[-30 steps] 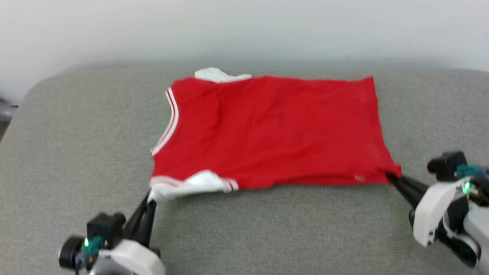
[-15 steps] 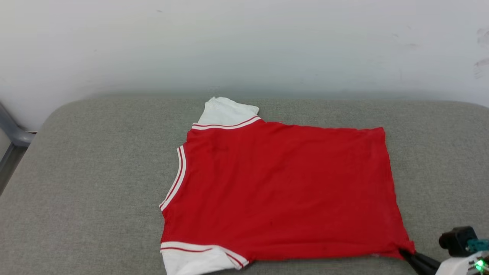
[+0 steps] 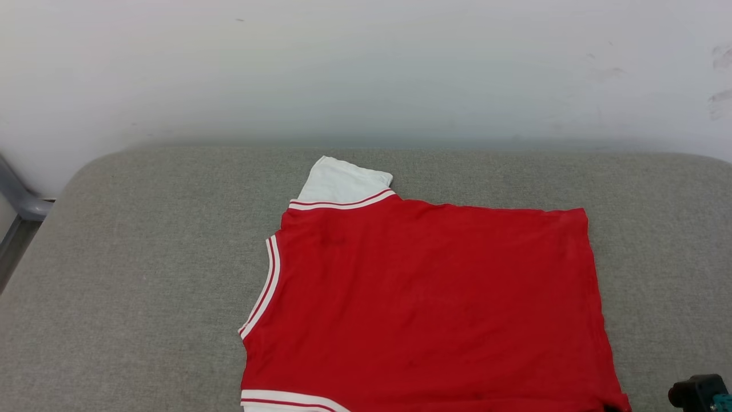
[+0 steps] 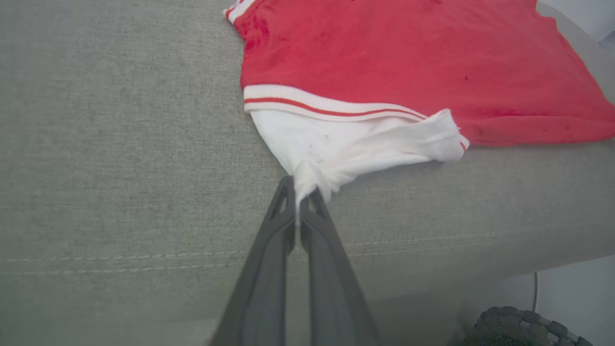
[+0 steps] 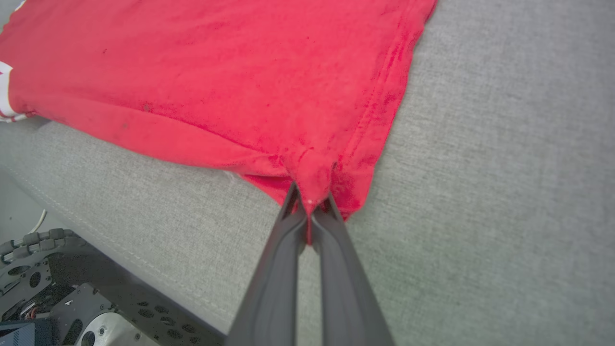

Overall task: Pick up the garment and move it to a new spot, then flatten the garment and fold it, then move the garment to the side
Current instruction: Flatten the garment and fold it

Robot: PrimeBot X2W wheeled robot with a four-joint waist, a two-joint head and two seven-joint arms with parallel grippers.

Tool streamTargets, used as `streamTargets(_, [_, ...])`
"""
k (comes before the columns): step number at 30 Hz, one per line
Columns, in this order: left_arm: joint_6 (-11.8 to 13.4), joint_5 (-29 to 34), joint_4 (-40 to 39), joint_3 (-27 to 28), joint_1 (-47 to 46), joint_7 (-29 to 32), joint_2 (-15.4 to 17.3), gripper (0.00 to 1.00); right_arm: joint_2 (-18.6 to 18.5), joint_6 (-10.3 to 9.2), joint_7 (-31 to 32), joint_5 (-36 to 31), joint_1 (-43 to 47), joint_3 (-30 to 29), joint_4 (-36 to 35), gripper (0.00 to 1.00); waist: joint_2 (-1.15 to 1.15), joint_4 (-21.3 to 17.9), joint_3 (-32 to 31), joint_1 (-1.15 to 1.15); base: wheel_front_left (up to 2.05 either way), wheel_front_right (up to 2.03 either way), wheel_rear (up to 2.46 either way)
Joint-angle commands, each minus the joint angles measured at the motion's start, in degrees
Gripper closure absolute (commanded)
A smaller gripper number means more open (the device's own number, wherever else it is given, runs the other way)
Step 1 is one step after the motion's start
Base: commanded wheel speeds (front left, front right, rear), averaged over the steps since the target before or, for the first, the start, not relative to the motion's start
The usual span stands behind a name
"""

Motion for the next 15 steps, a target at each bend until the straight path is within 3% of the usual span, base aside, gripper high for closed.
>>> streamTargets(1, [0.1, 0.7, -0.4, -0.1, -1.8, -0.1, 0.4, 1.0, 0.6, -0.07, 0.5, -0.6, 0.9, -1.2, -0.8, 1.0, 0.0, 0.0, 0.2, 0.0, 0.0, 0.0, 0.0])
streamTargets(15, [-3.4, 6.4, 1.4, 0.5, -20.8, 1.8, 3.1, 1.0, 4.3, -0.07, 7.1, -4.2, -1.6, -12.3, -8.3, 1.0, 0.0, -2.1, 4.1, 0.0, 0.0, 0.0, 0.0])
